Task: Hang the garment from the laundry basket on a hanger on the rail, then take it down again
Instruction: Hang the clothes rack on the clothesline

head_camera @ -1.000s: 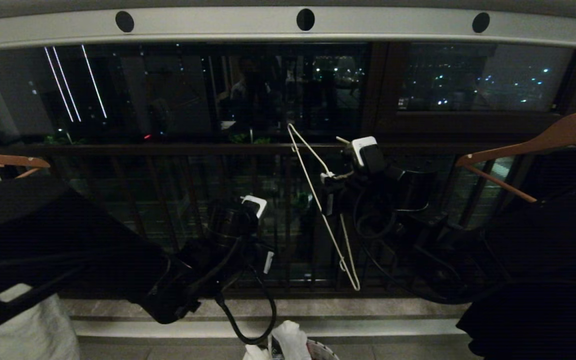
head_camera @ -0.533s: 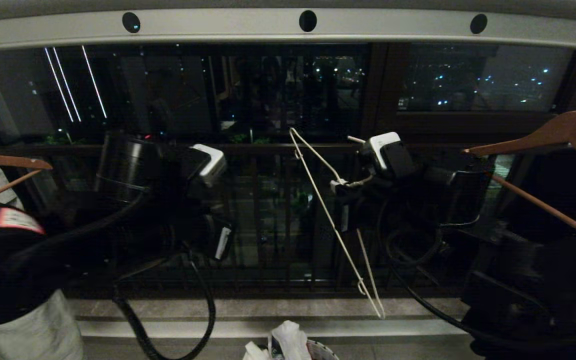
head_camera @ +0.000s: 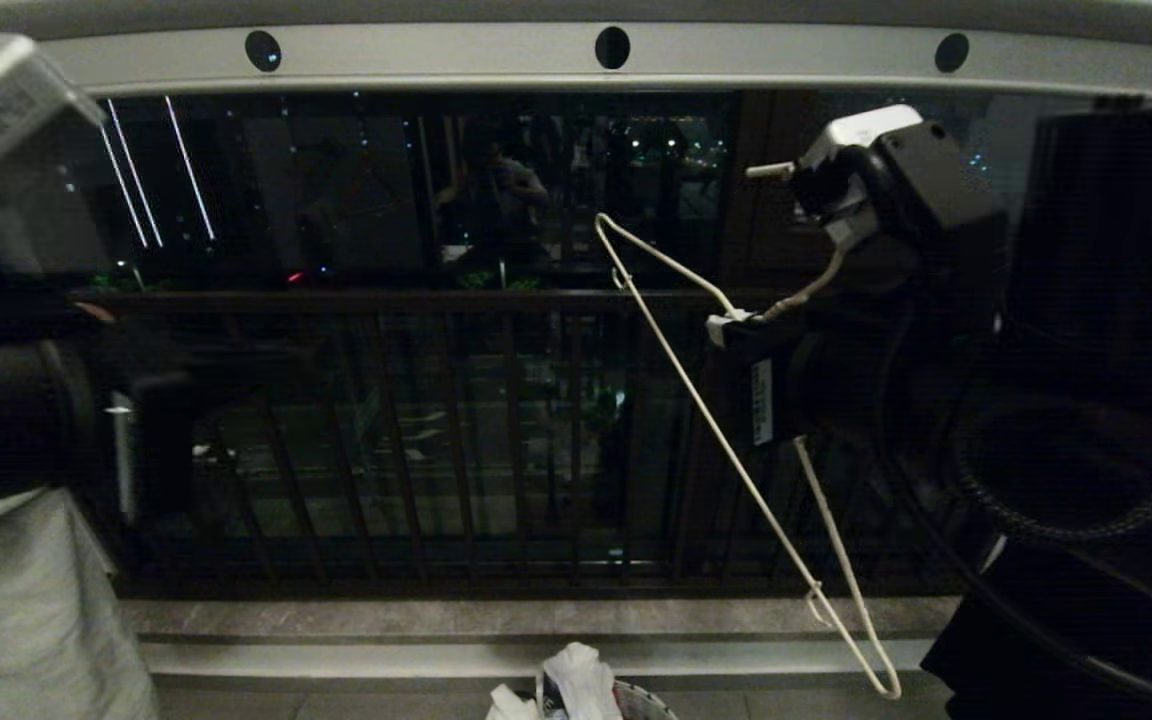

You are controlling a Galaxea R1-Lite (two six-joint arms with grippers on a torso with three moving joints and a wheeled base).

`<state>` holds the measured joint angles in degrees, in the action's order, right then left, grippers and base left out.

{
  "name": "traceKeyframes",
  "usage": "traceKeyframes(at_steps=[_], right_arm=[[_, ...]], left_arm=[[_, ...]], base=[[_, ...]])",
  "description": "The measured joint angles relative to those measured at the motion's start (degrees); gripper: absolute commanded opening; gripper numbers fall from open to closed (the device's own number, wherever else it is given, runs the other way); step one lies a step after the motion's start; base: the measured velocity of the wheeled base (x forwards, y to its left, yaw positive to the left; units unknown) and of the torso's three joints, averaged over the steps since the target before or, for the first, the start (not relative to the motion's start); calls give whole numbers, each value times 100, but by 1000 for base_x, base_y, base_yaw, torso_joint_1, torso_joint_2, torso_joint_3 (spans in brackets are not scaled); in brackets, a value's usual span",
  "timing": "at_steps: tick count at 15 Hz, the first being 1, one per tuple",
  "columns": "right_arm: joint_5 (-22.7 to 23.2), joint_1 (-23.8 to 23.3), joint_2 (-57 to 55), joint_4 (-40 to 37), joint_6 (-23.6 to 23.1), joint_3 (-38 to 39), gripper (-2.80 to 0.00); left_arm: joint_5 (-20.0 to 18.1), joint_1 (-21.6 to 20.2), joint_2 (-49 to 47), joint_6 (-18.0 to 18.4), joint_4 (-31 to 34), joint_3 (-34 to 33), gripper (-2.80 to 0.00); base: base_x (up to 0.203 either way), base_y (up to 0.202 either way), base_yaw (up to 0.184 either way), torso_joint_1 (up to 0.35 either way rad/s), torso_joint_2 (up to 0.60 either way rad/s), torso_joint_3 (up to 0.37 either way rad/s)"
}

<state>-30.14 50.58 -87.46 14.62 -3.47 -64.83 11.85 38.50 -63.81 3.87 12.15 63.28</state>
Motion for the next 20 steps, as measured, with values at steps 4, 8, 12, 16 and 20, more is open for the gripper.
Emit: traceKeyframes(at_steps=[4, 8, 12, 16, 20], right_arm=[[-282, 443, 80, -592, -8, -760, -280], [-564, 638, -352, -1073, -25, -1780, -280], [-619, 652, -936, -1198, -33, -2436, -280], [-621, 570, -1420, -1289, -44, -2955, -280], [-615, 269, -1806, -1308, -160, -3413, -280]], left_arm=[[5, 6, 446, 214, 16, 59, -280], [46, -12, 793, 356, -3, 99, -280], [55, -18, 1020, 372, -23, 132, -280], [47, -18, 1226, 498, -25, 149, -280], [45, -18, 1326, 516, -25, 149, -280]], base=[[0, 0, 0, 0, 0, 0], [0, 0, 0, 0, 0, 0], [0, 0, 0, 0, 0, 0], [0, 0, 0, 0, 0, 0], [0, 0, 0, 0, 0, 0]])
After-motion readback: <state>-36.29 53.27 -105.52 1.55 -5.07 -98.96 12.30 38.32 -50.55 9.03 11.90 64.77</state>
